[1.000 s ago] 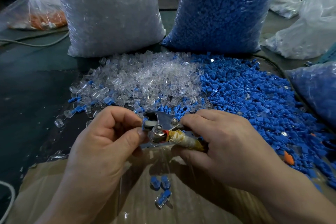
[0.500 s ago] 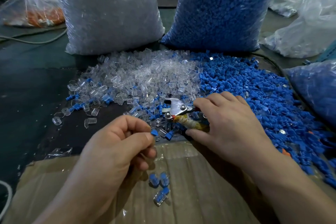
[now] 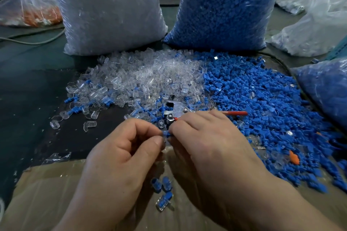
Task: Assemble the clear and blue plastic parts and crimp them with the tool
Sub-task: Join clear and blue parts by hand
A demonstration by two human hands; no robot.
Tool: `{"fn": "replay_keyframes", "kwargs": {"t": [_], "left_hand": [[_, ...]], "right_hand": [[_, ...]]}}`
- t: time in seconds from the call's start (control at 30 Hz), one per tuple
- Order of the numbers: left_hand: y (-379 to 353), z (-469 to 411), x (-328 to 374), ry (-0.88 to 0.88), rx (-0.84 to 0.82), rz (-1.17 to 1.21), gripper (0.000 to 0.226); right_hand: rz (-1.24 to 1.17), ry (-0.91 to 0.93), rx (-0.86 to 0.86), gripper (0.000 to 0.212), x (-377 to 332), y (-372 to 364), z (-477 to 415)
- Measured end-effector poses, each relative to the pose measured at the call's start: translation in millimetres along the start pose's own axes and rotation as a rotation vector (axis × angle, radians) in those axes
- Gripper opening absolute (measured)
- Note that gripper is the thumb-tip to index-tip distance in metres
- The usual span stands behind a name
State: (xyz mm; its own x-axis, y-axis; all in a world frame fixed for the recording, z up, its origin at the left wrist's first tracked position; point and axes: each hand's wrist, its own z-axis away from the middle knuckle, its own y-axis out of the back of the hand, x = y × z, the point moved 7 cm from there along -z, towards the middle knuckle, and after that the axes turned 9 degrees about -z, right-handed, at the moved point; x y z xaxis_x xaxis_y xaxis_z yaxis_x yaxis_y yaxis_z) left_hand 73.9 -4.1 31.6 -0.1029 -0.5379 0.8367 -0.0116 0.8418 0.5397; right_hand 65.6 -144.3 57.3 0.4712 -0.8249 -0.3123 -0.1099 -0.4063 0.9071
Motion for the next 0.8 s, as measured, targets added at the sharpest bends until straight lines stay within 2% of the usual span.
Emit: {"fn": "replay_keyframes", "kwargs": {"t": [0.1,0.17,0.2,0.3,0.37,0.43,0.47,0.5,0.57,0.7,0.8], "left_hand": [[2.1,0.1,-0.1,0.055,-0.024,0.124,0.034],[-2.9,-1.8,-5.1,0.100,-0.132,0.044,0.048],[-5.6,-2.0,-7.6,0.110,-0.193,0.011,0.053],[-4.0,-2.2,-3.9,-0.007,-0.232,0.031,0.058],[-1.7,0.3,7.2,-0.167,-0.219,0.045,0.044],[-1.6,4.8,18.6,-0.330,-0.225,0.015,0.027],[-1.2,6.4,21.7,-0.386,-0.231,-0.024,0.020],[-0.4,6.6,22.8,-0.409,-0.242,-0.067,0.016],[3.0,2.3,16.4,-0.384,-0.251,-0.181,0.015],[-4.5,-3.0,2.6,-0.362,-0.358,-0.543,0.026],[-13.5,2.7,4.0,-0.389,-0.401,-0.578,0.031]], "right_hand": [[-0.007,0.005,0.012,0.012,-1.2,2.1,3.4],[-0.003,0.054,0.050,0.006,-8.0,5.1,2.9],[-0.016,0.064,0.061,0.013,-11.2,6.3,2.6],[-0.176,0.037,0.070,0.026,-17.0,8.6,3.1],[-0.470,-0.150,0.035,0.027,-9.1,4.9,5.3],[-0.926,-0.421,-0.097,0.024,4.0,-10.7,10.8],[-1.061,-0.524,-0.174,0.025,7.7,-17.2,14.1],[-1.054,-0.562,-0.250,0.026,9.7,-19.2,16.6],[-0.871,-0.532,-0.329,0.027,12.4,-18.3,17.8],[-0.249,-0.239,-0.272,0.023,3.5,-10.0,15.4],[-0.180,-0.157,-0.320,0.016,-9.3,-19.0,15.1]]}}
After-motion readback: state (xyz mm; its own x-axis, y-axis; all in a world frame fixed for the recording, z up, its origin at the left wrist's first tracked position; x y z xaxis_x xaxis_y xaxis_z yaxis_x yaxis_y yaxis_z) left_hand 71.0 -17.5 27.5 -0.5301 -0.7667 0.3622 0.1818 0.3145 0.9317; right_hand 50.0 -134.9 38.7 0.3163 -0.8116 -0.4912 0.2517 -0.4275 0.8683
